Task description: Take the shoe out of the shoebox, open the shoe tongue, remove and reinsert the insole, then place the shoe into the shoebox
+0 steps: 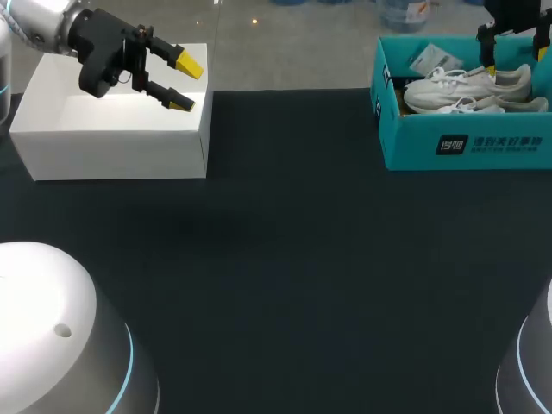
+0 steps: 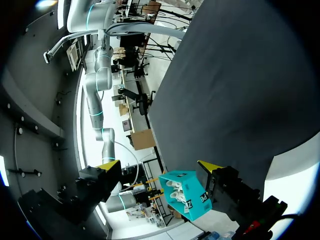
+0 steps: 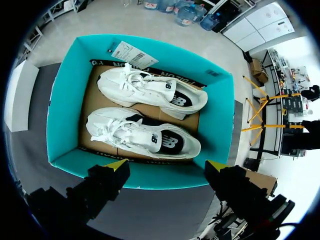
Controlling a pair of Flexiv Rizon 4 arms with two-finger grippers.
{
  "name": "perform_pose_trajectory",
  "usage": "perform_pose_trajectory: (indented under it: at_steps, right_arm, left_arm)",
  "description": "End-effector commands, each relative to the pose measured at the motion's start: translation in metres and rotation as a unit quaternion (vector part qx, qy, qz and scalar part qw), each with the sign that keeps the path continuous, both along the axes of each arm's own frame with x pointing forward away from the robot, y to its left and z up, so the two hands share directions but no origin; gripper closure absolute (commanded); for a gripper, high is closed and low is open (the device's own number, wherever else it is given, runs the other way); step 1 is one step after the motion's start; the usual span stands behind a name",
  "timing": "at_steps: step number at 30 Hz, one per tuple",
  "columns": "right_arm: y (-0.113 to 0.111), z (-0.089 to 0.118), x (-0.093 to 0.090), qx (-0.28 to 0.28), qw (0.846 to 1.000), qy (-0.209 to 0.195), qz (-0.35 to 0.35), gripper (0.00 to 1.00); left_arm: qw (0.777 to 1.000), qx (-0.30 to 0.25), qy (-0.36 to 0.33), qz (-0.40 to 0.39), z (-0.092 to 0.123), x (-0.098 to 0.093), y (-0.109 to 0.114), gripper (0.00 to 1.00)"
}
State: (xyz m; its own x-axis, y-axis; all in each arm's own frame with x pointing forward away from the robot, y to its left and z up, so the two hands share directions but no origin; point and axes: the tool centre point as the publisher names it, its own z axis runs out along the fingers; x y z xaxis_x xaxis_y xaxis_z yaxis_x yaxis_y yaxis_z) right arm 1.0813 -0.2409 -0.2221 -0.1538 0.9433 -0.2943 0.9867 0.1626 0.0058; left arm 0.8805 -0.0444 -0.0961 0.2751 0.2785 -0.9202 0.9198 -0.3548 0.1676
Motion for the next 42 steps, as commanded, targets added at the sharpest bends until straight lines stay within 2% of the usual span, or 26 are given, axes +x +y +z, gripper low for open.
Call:
perform_pose_trajectory:
  at_steps: [1, 6, 7, 11, 15, 16, 17, 20, 24, 25, 27, 28, 42]
  right_arm:
    - [0.001, -0.001, -0.012, 0.02, 0.996, -0.081, 0.028, 0.0]
    - [0.001, -0.001, -0.012, 0.02, 0.996, -0.081, 0.028, 0.0]
    - [0.001, -0.001, -0.012, 0.02, 0.996, -0.081, 0.028, 0.0]
    - [0.001, -0.001, -0.012, 0.02, 0.996, -0.081, 0.028, 0.0]
    - [0.001, -0.001, -0.012, 0.02, 0.996, -0.081, 0.028, 0.0]
    - [0.001, -0.001, -0.012, 0.02, 0.996, -0.081, 0.028, 0.0]
    - [0.001, -0.001, -0.012, 0.02, 0.996, -0.081, 0.028, 0.0]
    - [0.001, -0.001, -0.012, 0.02, 0.996, -0.081, 0.028, 0.0]
    - [0.001, -0.001, -0.012, 0.02, 0.996, -0.081, 0.028, 0.0]
    - [0.001, -0.001, -0.012, 0.02, 0.996, -0.081, 0.028, 0.0]
    - [0.001, -0.001, -0.012, 0.02, 0.996, -0.081, 0.028, 0.0]
    - [0.001, -0.001, -0.012, 0.02, 0.996, -0.081, 0.028, 0.0]
    - [0.001, -0.001, -0.012, 0.02, 0.996, -0.081, 0.028, 0.0]
  left_arm:
    - [0.994, 0.004, 0.046, 0.096, 0.012, 0.018, -0.012, 0.0]
    - [0.967, 0.053, 0.085, 0.234, 0.015, 0.045, -0.02, 0.0]
    - [0.953, 0.072, 0.114, 0.273, 0.015, 0.051, -0.024, 0.0]
    - [0.904, 0.092, 0.179, 0.376, 0.014, 0.072, -0.028, 0.0]
    - [0.863, 0.104, 0.231, 0.436, 0.008, 0.085, -0.026, 0.0]
    - [0.842, 0.107, 0.255, 0.463, 0.007, 0.09, -0.025, 0.0]
    - [0.832, 0.105, 0.271, 0.473, 0.006, 0.093, -0.024, 0.0]
    - [0.764, 0.096, 0.34, 0.54, 0.004, 0.104, -0.016, 0.0]
    - [0.664, 0.054, 0.421, 0.615, 0.006, 0.112, -0.007, 0.0]
    - [0.648, 0.046, 0.439, 0.62, 0.006, 0.114, -0.005, 0.0]
    - [0.674, 0.022, 0.403, 0.619, 0.009, 0.111, -0.004, 0.0]
    - [0.713, 0.01, 0.362, 0.6, 0.012, 0.105, -0.006, 0.0]
    - [0.713, 0.01, 0.362, 0.6, 0.012, 0.105, -0.006, 0.0]
